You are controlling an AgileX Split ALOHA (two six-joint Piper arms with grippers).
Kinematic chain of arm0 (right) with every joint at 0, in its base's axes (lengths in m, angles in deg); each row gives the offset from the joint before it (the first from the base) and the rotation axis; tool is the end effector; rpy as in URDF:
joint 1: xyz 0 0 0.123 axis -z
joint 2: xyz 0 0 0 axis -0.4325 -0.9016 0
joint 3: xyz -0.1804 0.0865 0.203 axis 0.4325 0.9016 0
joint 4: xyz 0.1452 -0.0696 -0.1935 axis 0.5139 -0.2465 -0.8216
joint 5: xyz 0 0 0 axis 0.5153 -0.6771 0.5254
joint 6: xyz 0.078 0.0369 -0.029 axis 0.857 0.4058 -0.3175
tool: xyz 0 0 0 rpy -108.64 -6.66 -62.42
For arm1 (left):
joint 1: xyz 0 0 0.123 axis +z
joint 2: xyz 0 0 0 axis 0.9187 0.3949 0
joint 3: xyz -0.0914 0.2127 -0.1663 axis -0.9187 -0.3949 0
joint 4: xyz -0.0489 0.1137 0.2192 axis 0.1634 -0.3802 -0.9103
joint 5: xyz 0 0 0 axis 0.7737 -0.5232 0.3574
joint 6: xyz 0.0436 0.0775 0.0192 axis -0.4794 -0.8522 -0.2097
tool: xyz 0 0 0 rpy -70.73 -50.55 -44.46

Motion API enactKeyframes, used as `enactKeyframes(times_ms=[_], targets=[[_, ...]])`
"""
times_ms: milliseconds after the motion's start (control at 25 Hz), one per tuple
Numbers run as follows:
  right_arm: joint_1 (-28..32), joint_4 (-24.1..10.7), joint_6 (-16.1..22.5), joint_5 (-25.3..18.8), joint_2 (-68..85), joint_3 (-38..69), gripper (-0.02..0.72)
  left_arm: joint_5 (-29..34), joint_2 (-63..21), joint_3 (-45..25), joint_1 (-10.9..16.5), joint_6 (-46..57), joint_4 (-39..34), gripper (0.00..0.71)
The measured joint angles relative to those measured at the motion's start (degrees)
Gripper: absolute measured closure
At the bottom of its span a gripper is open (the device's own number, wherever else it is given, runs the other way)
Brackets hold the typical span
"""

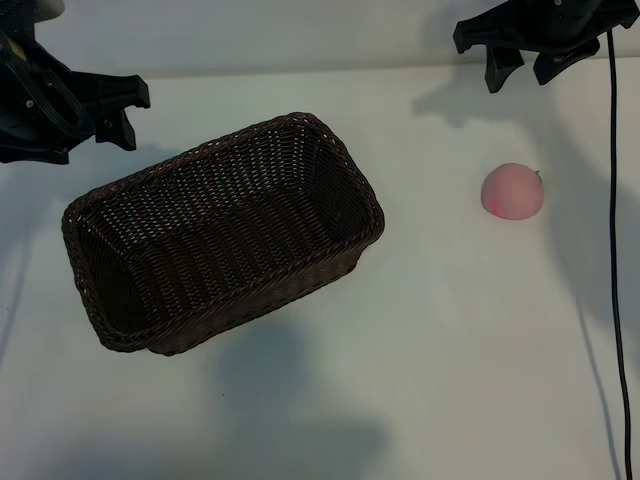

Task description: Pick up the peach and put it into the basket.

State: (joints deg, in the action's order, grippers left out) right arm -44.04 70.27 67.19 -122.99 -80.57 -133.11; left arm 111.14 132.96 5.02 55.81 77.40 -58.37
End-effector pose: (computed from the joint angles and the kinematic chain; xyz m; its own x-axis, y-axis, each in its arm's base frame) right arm 0.4217 0.1453 0.2769 -0.9303 -0.2205 -0.2933 -0.2518 0.9650 0.0732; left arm 0.3234 -0.0640 0.2894 -0.8724 -0.1638 -0.4605 -0.0917 0.9803 -0.1749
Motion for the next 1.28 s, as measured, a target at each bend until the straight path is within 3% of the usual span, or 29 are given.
enactKeyframes(times_ms=[1280], targets=[[0.00, 0.00, -0.11, 0.00, 0.00, 0.00, 0.188, 0.83, 0.00, 0.00, 0.00, -0.27, 0.00, 0.121]])
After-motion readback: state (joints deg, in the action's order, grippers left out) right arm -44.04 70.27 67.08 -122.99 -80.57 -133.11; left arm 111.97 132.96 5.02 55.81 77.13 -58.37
